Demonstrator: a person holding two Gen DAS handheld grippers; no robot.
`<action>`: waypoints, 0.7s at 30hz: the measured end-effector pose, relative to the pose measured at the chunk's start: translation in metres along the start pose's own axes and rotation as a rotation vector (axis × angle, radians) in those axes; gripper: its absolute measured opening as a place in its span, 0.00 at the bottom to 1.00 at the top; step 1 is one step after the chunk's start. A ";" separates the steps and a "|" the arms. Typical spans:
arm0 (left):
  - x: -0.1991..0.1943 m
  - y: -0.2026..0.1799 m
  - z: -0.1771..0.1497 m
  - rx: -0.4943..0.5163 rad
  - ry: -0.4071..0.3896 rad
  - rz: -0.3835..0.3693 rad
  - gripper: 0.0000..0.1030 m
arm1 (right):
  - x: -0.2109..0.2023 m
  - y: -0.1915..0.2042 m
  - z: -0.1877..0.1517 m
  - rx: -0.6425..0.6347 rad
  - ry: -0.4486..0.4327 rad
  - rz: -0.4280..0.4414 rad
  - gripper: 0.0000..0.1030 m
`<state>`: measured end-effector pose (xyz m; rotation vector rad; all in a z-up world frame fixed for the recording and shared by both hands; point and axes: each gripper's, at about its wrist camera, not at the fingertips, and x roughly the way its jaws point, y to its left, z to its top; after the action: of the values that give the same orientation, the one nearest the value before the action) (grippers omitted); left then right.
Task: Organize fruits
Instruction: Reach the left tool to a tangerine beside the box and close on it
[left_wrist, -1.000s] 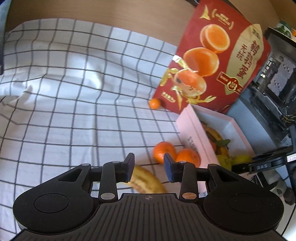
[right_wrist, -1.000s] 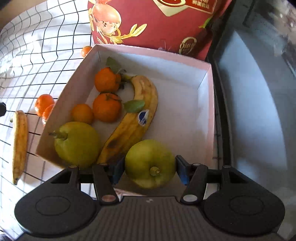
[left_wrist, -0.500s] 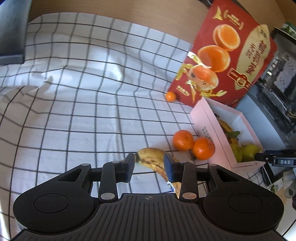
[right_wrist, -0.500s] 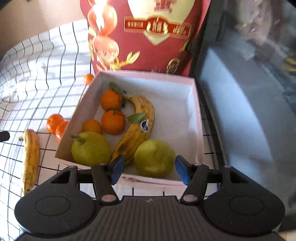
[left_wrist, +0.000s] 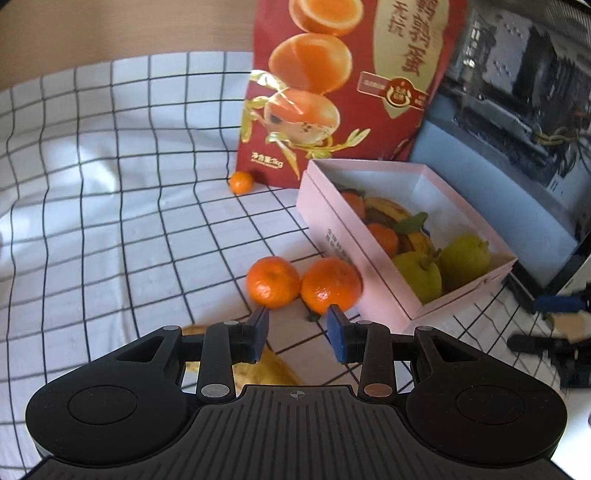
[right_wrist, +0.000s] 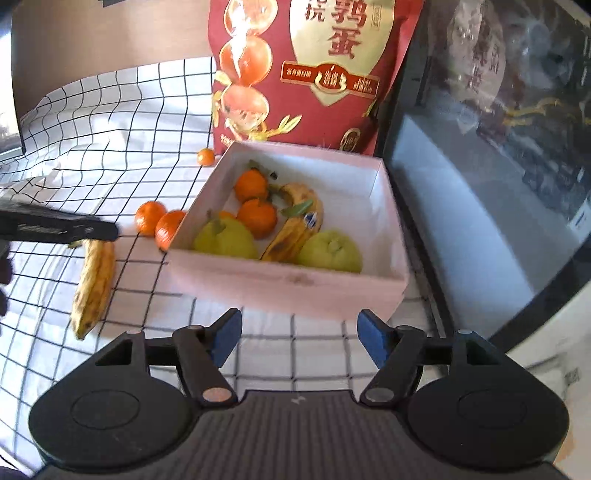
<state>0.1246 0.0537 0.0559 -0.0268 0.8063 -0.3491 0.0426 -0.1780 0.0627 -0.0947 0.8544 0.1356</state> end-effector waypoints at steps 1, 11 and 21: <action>0.002 -0.001 0.001 -0.003 0.004 0.009 0.37 | 0.002 0.003 -0.004 0.012 0.008 0.017 0.68; -0.021 0.019 -0.008 -0.214 0.006 0.135 0.37 | 0.030 0.028 -0.033 0.030 0.058 0.073 0.68; -0.024 0.021 -0.022 -0.257 0.020 0.123 0.37 | 0.045 0.033 -0.038 0.059 0.102 0.098 0.70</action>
<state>0.1004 0.0834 0.0544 -0.2128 0.8648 -0.1280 0.0377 -0.1469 0.0028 -0.0044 0.9649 0.1988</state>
